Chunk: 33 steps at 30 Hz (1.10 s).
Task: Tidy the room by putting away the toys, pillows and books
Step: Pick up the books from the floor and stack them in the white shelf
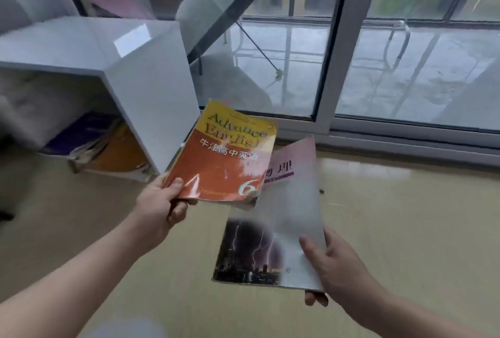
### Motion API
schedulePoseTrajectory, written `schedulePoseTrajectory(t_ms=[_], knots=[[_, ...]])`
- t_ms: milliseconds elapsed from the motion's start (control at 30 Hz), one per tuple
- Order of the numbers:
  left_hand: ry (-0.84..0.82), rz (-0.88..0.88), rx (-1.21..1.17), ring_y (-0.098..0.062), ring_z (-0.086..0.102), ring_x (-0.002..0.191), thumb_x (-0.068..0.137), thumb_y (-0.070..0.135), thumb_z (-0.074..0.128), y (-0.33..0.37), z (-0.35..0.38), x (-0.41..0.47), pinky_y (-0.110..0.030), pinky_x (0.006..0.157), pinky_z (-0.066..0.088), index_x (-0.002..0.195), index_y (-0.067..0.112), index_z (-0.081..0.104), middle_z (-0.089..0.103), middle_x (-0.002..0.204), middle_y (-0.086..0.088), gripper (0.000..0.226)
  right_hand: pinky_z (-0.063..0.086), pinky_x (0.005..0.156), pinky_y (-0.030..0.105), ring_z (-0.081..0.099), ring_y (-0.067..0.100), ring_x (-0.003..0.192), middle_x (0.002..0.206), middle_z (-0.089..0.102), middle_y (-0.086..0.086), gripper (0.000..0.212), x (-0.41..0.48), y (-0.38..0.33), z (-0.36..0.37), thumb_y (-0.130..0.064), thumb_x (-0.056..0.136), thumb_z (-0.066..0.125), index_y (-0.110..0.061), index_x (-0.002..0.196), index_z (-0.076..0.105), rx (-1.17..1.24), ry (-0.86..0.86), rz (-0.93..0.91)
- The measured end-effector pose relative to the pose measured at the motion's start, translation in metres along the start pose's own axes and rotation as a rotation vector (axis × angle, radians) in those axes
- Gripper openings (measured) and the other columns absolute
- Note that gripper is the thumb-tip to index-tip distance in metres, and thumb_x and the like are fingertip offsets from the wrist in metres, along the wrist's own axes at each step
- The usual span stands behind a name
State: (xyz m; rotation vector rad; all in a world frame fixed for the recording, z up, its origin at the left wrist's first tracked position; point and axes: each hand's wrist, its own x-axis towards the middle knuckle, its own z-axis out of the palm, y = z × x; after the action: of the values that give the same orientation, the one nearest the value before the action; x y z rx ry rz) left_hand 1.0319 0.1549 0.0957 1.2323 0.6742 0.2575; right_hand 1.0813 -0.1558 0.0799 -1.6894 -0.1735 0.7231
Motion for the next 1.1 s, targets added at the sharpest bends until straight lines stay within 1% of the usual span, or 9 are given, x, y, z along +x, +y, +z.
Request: schedulePoseTrajectory(t_ms=[167,267,367,500,700,800,967,1033,1100], knots=[[0.063,-0.009,-0.110,-0.010,0.032,0.036,0.108,0.014,0.042,-0.006,-0.097,-0.018,-0.018,0.038,0.029,0.101,0.011,0.054,0.054,0.066,-0.015,0.015,0.037,0.036,0.027,0.061,0.035,0.044,0.072,0.071,0.011,0.013,0.027,-0.014,0.071,-0.027,0.106,0.049,-0.036,0.112,0.055,-0.120,-0.145,-0.084],[0.154,-0.011,-0.207,-0.007,0.029,0.033,0.107,0.015,0.042,-0.005,-0.148,-0.033,-0.016,0.035,0.026,0.093,0.014,0.052,0.050,0.059,-0.009,0.017,0.037,0.036,0.026,0.059,0.028,0.042,0.073,0.068,0.012,0.018,0.040,-0.019,0.105,-0.029,0.106,0.048,-0.045,0.105,0.056,-0.231,-0.212,-0.146],[0.266,0.020,-0.333,-0.003,0.025,0.029,0.107,0.014,0.041,-0.007,-0.193,-0.050,-0.017,0.035,0.019,0.084,0.017,0.047,0.044,0.051,-0.002,0.024,0.039,0.036,0.025,0.054,0.019,0.040,0.073,0.065,0.010,0.013,0.052,-0.025,0.142,-0.026,0.107,0.048,-0.035,0.109,0.057,-0.326,-0.263,-0.195],[0.406,0.069,-0.476,-0.001,0.025,0.031,0.106,0.012,0.042,-0.010,-0.241,-0.053,-0.016,0.035,0.019,0.083,0.021,0.048,0.045,0.056,0.001,0.025,0.039,0.036,0.025,0.054,0.018,0.037,0.072,0.064,0.009,0.009,0.073,-0.034,0.201,-0.024,0.107,0.047,-0.026,0.108,0.056,-0.382,-0.345,-0.243],[0.531,0.111,-0.570,-0.001,0.027,0.033,0.105,0.012,0.045,-0.004,-0.292,-0.021,-0.014,0.036,0.021,0.094,0.024,0.052,0.053,0.055,0.002,0.018,0.038,0.036,0.024,0.058,0.019,0.043,0.089,0.065,0.018,0.010,0.120,-0.043,0.311,-0.030,0.109,0.043,-0.028,0.118,0.047,-0.248,-0.439,-0.111],[0.528,0.120,-0.568,-0.001,0.028,0.032,0.105,0.011,0.046,0.002,-0.314,0.004,-0.014,0.035,0.021,0.096,0.023,0.054,0.055,0.056,0.000,0.017,0.038,0.037,0.026,0.061,0.026,0.046,0.089,0.066,0.017,0.007,0.152,-0.056,0.347,-0.030,0.108,0.045,-0.026,0.112,0.049,-0.253,-0.376,-0.089],[0.435,0.122,-0.490,-0.002,0.028,0.031,0.106,0.009,0.042,0.018,-0.343,0.062,-0.014,0.032,0.023,0.098,0.018,0.050,0.056,0.058,-0.005,0.015,0.038,0.037,0.025,0.060,0.025,0.042,0.088,0.066,0.016,0.011,0.215,-0.095,0.388,-0.026,0.108,0.044,-0.018,0.111,0.051,-0.216,-0.235,-0.112],[0.340,0.107,-0.477,-0.002,0.029,0.031,0.106,0.011,0.042,0.026,-0.353,0.088,-0.015,0.032,0.024,0.100,0.017,0.050,0.054,0.060,-0.006,0.012,0.045,0.039,0.027,0.061,0.024,0.043,0.098,0.065,0.017,0.014,0.242,-0.116,0.402,-0.029,0.107,0.045,-0.018,0.113,0.052,-0.164,-0.173,-0.107],[0.258,0.079,-0.449,-0.003,0.031,0.032,0.107,0.013,0.042,0.039,-0.358,0.115,-0.015,0.032,0.025,0.098,0.016,0.049,0.054,0.061,-0.007,0.012,0.056,0.050,0.033,0.064,0.022,0.048,0.097,0.064,0.015,0.020,0.261,-0.129,0.412,-0.032,0.107,0.046,-0.014,0.113,0.052,-0.077,-0.131,-0.025]])
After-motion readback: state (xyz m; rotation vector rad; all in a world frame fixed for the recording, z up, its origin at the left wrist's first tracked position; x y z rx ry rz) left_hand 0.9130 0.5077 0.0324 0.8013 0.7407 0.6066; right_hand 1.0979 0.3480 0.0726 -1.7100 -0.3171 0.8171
